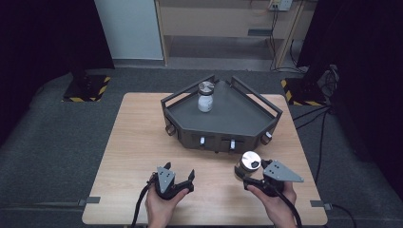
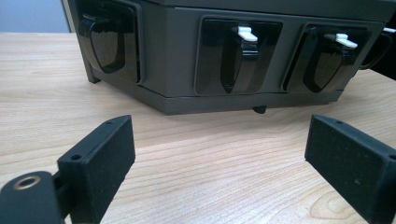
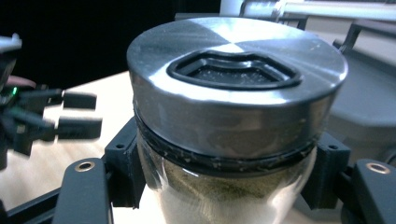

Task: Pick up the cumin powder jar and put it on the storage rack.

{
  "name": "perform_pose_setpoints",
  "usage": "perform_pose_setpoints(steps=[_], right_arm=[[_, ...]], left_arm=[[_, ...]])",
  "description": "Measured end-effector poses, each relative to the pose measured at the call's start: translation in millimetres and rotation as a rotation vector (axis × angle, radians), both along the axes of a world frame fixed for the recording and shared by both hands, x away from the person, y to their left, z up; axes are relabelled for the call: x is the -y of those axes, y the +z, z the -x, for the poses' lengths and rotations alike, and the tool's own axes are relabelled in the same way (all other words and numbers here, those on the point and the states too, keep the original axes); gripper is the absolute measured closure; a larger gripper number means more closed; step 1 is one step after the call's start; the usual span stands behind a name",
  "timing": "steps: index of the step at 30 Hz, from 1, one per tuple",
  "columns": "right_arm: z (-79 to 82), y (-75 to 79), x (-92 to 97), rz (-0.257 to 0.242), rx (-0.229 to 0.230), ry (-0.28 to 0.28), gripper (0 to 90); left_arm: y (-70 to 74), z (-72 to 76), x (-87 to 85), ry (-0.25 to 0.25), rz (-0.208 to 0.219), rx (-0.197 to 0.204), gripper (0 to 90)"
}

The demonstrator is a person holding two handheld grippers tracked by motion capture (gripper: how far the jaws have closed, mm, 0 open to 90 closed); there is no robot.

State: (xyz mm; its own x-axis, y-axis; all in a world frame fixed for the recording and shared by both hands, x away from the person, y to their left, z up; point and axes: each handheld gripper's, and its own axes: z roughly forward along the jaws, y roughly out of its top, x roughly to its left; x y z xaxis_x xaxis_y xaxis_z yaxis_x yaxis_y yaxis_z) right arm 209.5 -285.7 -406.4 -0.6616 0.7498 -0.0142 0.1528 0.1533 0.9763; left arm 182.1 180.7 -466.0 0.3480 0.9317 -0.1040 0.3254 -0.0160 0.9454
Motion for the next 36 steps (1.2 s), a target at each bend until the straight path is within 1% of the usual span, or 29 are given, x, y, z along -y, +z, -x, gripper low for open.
perform_pose_setpoints(steps=[3,6,10,13,21,24,29,32,36], right_arm=[[-5.0,12.0,1.8,-0.007,0.028,-0.013,30.9],[-9.5,20.9,2.4,-0.013,0.044,-0.022,31.0],[-15.9,30.2,1.5,-0.016,0.063,-0.031,30.9],[-21.8,35.0,0.3,-0.028,0.075,-0.042,30.9],[-35.0,43.2,-1.6,-0.039,0.087,-0.064,30.9],[-43.6,49.6,-2.6,-0.027,0.081,-0.072,30.9],[-57.4,54.2,-6.4,-0.034,0.093,-0.091,31.0],[-65.0,58.5,-10.4,-0.025,0.102,-0.1,30.9],[-76.8,64.9,-14.9,-0.018,0.103,-0.106,30.9]], left_arm=[[0.5,0.2,-0.7,0.002,0.001,0.003,7.3],[1.0,0.0,-1.0,0.003,0.001,0.005,7.4],[0.8,-0.2,-1.0,0.003,0.003,0.003,7.4],[0.9,-0.1,-1.2,0.004,0.003,0.004,7.4],[0.7,-0.6,-1.3,0.002,0.001,0.0,7.4],[0.8,-0.7,-0.5,0.0,0.001,0.0,7.4],[1.2,-0.4,-0.5,-0.001,0.002,0.001,7.4],[1.6,-0.6,-1.7,0.0,0.001,0.002,7.4],[1.4,-0.8,-2.3,0.004,0.005,0.0,7.4]])
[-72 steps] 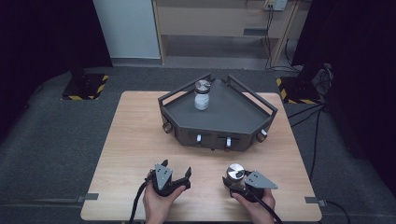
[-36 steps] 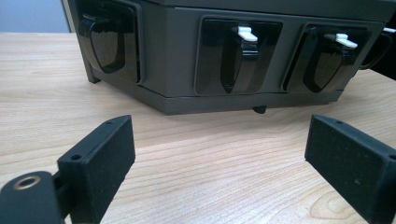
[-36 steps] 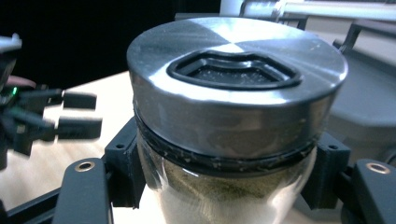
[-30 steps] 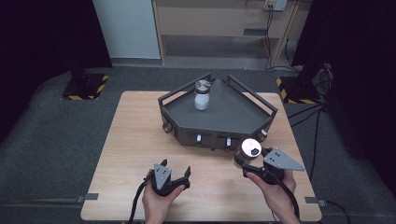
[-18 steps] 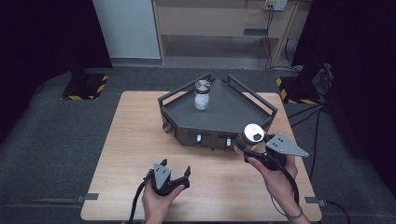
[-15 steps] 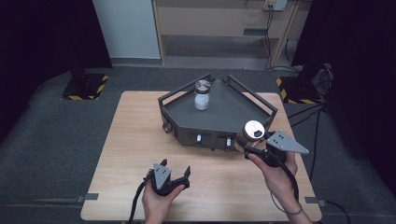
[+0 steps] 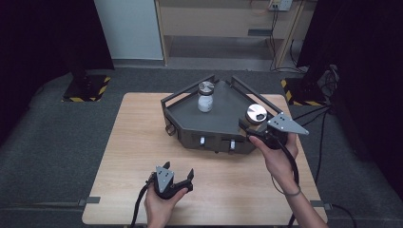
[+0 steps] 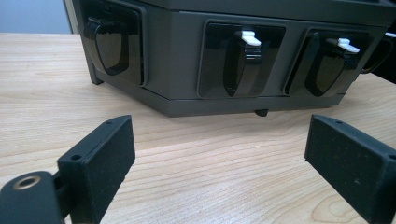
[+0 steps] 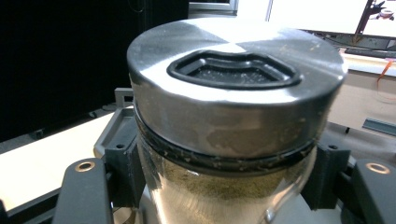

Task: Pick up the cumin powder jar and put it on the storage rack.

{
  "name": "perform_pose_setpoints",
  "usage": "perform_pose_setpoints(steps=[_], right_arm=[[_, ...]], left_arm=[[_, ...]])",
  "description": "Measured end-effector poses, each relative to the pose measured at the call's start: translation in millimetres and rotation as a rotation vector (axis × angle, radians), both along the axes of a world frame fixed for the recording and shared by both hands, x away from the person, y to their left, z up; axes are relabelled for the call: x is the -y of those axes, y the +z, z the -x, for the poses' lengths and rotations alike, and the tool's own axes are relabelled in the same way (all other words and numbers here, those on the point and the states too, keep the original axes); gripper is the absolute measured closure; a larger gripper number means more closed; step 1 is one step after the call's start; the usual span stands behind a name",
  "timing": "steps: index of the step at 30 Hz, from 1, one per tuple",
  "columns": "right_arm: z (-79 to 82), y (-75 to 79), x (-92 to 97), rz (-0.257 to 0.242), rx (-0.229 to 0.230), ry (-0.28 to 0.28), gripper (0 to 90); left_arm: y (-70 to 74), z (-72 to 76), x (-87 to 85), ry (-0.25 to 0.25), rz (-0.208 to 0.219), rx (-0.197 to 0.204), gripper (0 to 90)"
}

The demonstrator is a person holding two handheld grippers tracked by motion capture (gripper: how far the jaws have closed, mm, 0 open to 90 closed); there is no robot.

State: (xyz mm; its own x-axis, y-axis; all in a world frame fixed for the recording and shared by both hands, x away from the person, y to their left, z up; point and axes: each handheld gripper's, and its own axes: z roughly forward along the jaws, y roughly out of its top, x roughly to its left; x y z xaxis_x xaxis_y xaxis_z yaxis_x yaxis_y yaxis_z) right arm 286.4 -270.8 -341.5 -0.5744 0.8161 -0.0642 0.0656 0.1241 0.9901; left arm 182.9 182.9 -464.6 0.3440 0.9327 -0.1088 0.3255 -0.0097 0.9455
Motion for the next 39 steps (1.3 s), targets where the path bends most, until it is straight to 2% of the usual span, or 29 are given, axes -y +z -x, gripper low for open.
perform_pose_setpoints(steps=[7,12,23,30,39], right_arm=[[-20.1,2.9,-7.1,0.006,-0.004,-0.021,30.9],[-36.4,4.5,-11.9,0.03,-0.029,-0.037,30.9],[-70.8,1.6,-22.2,0.03,-0.075,-0.08,30.9],[-83.3,-4.1,-26.8,0.042,-0.099,-0.095,30.9],[-89.6,-10.8,-31.7,0.056,-0.116,-0.098,30.9]], left_arm=[[0.0,-0.2,-0.1,-0.005,0.004,0.002,7.4],[0.4,-0.6,-0.1,-0.006,0.004,0.0,7.4],[0.4,-0.2,-0.7,-0.007,0.005,0.001,7.4],[0.2,-0.6,-0.8,-0.008,0.002,-0.006,7.4],[0.1,-0.5,0.0,-0.008,0.003,-0.004,7.4]])
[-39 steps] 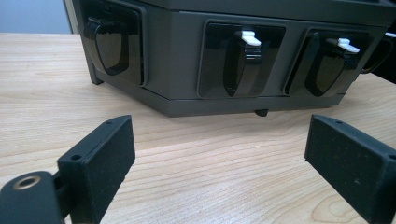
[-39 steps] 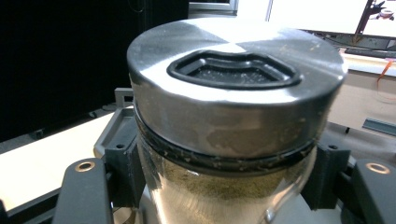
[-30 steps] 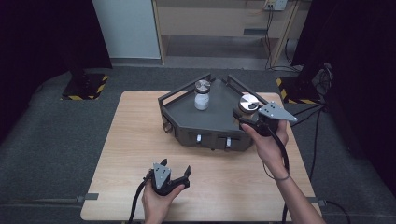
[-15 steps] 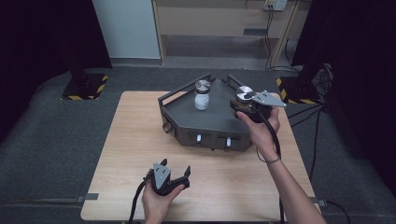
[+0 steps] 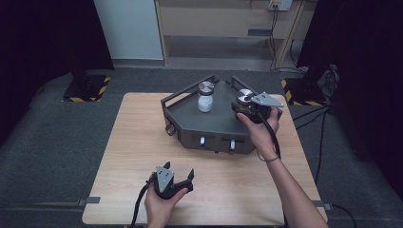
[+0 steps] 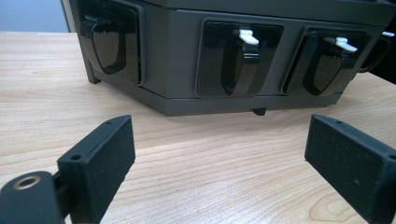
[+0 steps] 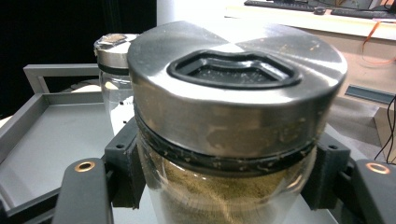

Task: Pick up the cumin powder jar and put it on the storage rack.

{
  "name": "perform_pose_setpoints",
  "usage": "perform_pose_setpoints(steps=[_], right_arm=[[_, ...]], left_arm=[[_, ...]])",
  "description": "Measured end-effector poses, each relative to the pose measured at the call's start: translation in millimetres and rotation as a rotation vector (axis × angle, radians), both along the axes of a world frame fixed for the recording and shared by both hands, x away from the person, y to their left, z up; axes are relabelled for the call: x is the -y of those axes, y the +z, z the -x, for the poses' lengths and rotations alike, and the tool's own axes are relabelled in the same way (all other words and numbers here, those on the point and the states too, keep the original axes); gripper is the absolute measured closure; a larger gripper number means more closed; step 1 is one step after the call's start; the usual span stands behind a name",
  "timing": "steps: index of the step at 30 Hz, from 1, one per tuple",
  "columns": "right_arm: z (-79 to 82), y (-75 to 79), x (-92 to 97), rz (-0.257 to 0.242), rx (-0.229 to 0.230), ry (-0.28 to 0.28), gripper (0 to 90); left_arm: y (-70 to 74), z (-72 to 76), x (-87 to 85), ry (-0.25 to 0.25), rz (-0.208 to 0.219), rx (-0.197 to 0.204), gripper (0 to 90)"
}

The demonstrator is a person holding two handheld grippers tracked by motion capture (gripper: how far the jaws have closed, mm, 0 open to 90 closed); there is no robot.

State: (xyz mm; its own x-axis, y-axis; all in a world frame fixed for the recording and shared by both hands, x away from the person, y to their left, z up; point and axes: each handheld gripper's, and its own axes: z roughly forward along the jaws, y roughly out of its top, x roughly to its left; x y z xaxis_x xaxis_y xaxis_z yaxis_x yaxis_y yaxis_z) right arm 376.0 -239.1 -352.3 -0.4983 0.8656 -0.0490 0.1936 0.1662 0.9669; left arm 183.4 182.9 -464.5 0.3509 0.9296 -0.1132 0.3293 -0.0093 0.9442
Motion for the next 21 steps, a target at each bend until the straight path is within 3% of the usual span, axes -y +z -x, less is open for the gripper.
perform_pose_setpoints(steps=[21], right_arm=[[-12.6,-16.1,-7.6,0.02,-0.042,-0.008,30.9]], left_arm=[[-0.9,0.1,0.0,-0.003,0.002,-0.006,7.5]])
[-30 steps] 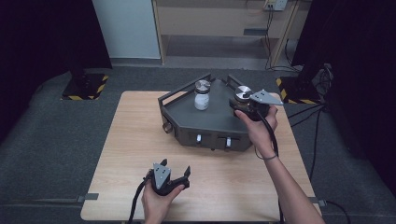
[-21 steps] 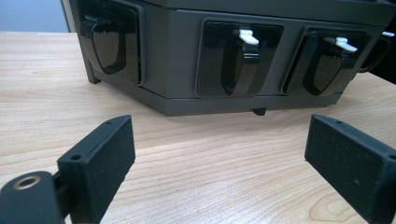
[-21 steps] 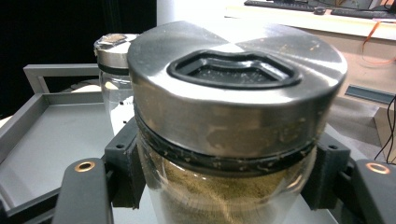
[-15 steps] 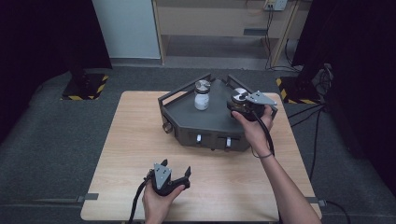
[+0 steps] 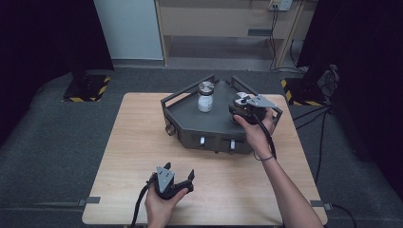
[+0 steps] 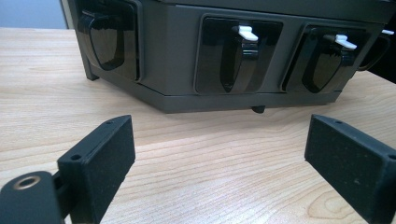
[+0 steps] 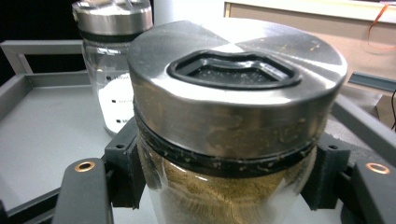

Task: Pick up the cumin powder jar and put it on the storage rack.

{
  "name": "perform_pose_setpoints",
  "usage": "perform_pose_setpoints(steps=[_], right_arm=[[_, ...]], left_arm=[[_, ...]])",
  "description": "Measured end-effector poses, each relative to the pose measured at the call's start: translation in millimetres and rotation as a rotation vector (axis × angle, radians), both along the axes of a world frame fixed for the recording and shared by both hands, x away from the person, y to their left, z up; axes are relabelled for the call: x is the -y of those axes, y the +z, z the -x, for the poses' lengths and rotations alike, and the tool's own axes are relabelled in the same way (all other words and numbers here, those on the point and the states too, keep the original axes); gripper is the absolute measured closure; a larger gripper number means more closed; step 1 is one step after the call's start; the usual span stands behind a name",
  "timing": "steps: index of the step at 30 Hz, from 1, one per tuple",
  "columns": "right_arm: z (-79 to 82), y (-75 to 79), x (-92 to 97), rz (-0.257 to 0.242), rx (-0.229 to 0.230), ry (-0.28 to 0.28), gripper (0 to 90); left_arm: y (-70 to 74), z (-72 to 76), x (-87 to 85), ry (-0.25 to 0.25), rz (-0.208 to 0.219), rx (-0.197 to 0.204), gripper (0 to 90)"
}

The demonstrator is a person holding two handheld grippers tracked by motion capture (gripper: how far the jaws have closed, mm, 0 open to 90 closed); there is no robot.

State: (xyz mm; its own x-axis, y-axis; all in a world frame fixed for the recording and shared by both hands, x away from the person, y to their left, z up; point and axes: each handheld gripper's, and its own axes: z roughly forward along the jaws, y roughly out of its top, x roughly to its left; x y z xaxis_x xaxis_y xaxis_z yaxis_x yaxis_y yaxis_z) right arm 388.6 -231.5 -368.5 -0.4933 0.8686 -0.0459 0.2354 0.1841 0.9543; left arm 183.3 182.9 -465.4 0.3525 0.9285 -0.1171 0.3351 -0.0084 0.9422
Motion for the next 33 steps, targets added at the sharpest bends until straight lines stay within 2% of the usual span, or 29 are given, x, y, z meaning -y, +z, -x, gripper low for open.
perform_pose_setpoints(steps=[3,5,9,13,19,33], right_arm=[[-1.6,-2.8,0.5,0.004,-0.011,0.004,30.9],[-2.0,-5.6,1.4,-0.01,-0.011,0.001,30.9],[-3.1,-5.9,2.4,-0.009,-0.01,0.008,30.9],[-5.9,-4.5,5.1,-0.028,-0.033,0.008,30.8],[-7.8,-5.8,6.9,-0.044,-0.041,0.01,30.9],[-8.5,-5.2,7.4,-0.048,-0.048,0.01,30.8]], left_arm=[[-0.1,-0.1,0.1,0.0,0.002,0.0,7.4],[-0.1,-0.2,0.2,0.0,0.001,0.0,7.5],[-0.3,-0.4,0.5,0.0,0.001,-0.001,7.5],[-0.6,-0.4,1.3,0.0,0.0,-0.003,7.5],[-0.7,-0.2,1.8,-0.001,-0.002,-0.003,7.6],[0.0,0.5,1.5,-0.001,0.001,0.002,7.6]])
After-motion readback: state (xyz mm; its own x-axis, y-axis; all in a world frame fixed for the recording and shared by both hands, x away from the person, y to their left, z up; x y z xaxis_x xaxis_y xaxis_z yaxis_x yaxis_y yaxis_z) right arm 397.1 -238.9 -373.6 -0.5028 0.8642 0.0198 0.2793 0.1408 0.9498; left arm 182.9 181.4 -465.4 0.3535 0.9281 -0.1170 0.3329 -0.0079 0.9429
